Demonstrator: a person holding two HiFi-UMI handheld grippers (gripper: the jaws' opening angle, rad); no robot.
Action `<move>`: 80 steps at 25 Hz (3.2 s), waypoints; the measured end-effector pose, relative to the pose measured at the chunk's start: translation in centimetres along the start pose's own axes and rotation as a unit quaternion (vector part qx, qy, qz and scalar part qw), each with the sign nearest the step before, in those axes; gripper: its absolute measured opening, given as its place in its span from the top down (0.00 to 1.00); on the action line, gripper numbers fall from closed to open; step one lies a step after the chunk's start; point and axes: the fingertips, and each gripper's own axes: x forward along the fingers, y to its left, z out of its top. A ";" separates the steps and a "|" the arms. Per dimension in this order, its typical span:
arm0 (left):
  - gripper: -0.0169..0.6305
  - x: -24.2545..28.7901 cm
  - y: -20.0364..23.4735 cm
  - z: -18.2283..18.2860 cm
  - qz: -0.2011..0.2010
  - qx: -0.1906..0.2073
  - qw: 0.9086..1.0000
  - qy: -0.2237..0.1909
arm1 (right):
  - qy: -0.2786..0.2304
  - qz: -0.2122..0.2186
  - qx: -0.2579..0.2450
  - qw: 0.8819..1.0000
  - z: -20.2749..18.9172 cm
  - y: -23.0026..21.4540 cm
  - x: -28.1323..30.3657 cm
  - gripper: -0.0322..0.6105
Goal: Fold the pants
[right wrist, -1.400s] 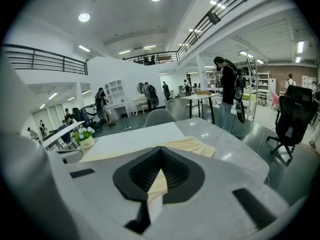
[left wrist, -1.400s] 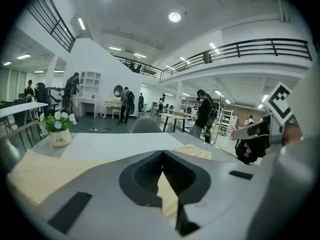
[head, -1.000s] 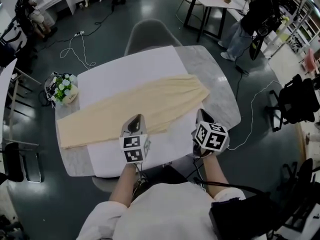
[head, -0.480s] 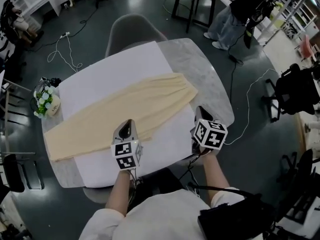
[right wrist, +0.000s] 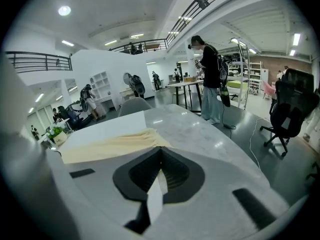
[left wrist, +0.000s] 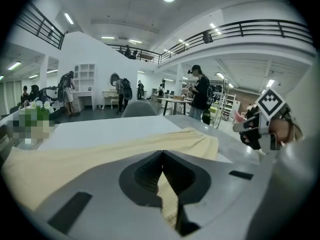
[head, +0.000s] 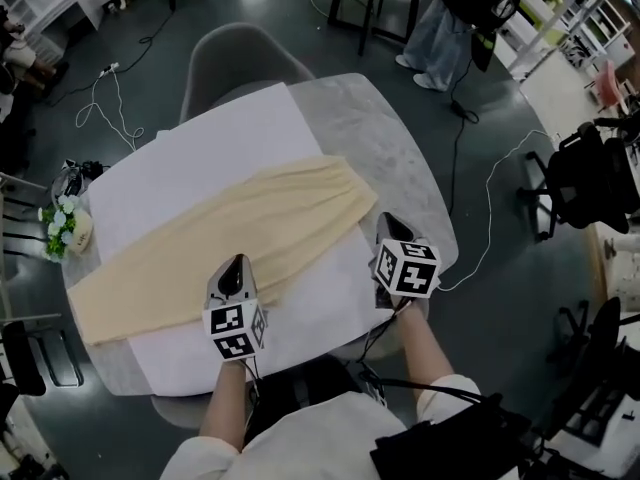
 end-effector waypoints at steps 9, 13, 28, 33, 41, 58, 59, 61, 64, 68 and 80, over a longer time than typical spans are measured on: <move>0.96 3.0 0.2 -1.0 0.017 -0.004 1.000 0.021 | 0.030 0.011 -0.006 0.999 -0.9 -1.6 4.6 0.88; 0.96 4.0 0.6 -1.3 0.024 -0.003 0.999 0.031 | 0.045 0.014 -0.007 0.999 -1.4 -2.0 6.5 0.86; 0.96 5.1 3.6 -2.9 0.055 -0.003 0.997 0.058 | 0.098 0.027 0.013 0.995 -2.9 -2.7 12.2 0.71; 0.96 5.1 3.9 -3.3 0.056 -0.005 0.997 0.060 | 0.126 0.005 -0.021 0.992 -3.4 -2.7 12.7 0.73; 0.96 3.8 4.9 -3.9 0.067 -0.014 0.996 0.058 | 0.125 -0.017 -0.064 0.990 -3.5 -2.1 12.8 0.82; 0.96 -3.1 8.0 -3.6 0.104 -0.053 0.993 0.023 | 0.058 -0.009 -0.085 0.995 1.1 2.5 7.9 0.92; 0.96 -3.8 8.2 -3.6 0.107 -0.055 0.992 0.023 | 0.055 -0.005 -0.088 0.995 1.4 3.1 7.3 0.92; 0.96 -5.2 8.7 -3.6 0.115 -0.058 0.991 0.025 | 0.048 0.004 -0.097 0.994 2.0 4.6 6.0 0.92; 0.96 -7.6 10.1 -3.7 0.128 -0.063 0.989 0.030 | 0.036 0.020 -0.112 0.993 2.9 7.6 4.4 0.92; 0.96 -11.1 12.3 -4.4 0.142 -0.077 0.986 0.029 | 0.019 0.045 -0.131 0.990 3.6 12.3 2.2 0.92; 0.96 -21.5 20.6 -4.5 0.202 -0.127 0.971 -0.025 | -0.013 0.141 -0.216 0.966 4.3 30.1 -2.9 0.92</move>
